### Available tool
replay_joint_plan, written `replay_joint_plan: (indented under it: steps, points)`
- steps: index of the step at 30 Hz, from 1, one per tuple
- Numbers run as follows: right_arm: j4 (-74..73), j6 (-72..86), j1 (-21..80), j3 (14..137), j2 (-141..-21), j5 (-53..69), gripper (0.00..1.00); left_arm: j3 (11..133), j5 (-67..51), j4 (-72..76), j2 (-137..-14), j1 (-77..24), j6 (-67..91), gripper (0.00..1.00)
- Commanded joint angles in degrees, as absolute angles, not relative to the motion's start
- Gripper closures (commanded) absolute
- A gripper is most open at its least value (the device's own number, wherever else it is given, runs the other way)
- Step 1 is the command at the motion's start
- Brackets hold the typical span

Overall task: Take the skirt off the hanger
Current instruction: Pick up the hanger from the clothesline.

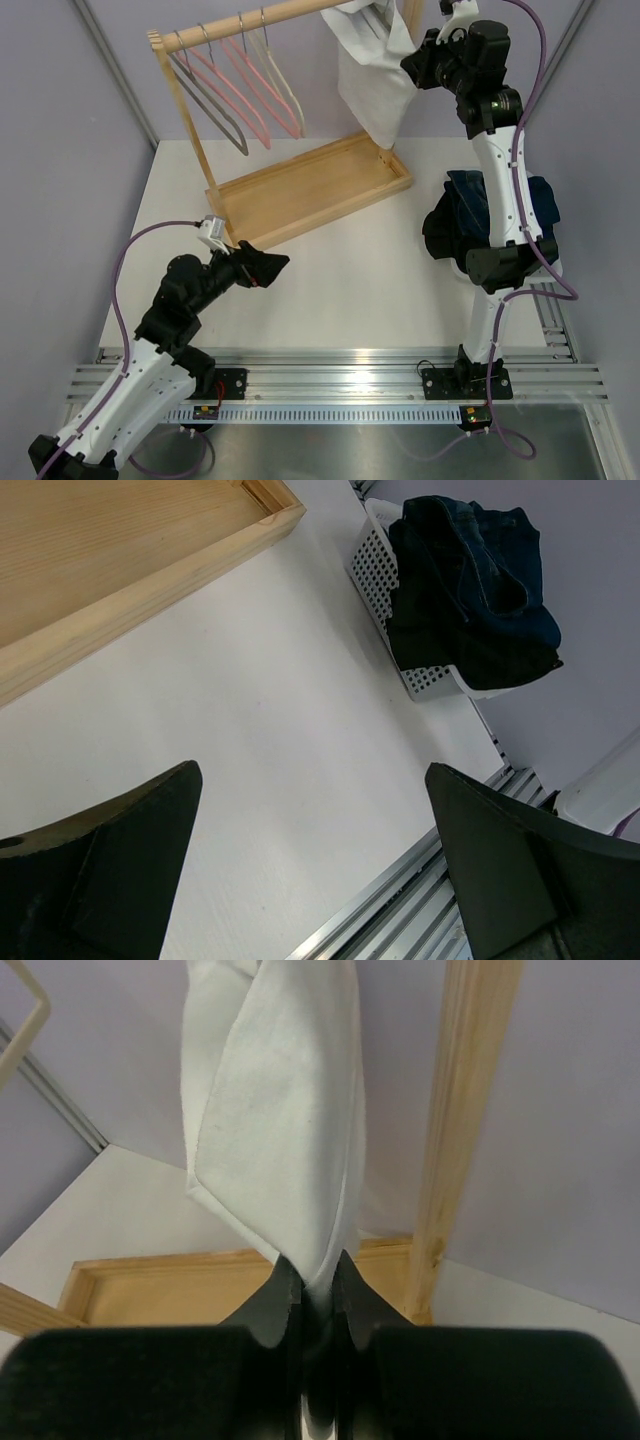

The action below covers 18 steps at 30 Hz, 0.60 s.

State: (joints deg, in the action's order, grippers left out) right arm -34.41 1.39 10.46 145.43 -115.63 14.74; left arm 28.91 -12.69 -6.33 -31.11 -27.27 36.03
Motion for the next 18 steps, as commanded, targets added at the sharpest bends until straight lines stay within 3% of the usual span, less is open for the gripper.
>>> replay_joint_plan:
  steps: [1,18]
  points:
    - [-34.01,0.18,10.81,148.89,-115.49,18.27,0.98,30.32,-13.18,-3.25,-30.32,-27.07,35.51,0.01]
    - [-25.49,1.93,10.81,148.36,-106.61,26.10,1.00,29.18,-13.45,-5.01,-25.93,-26.98,36.91,0.01]
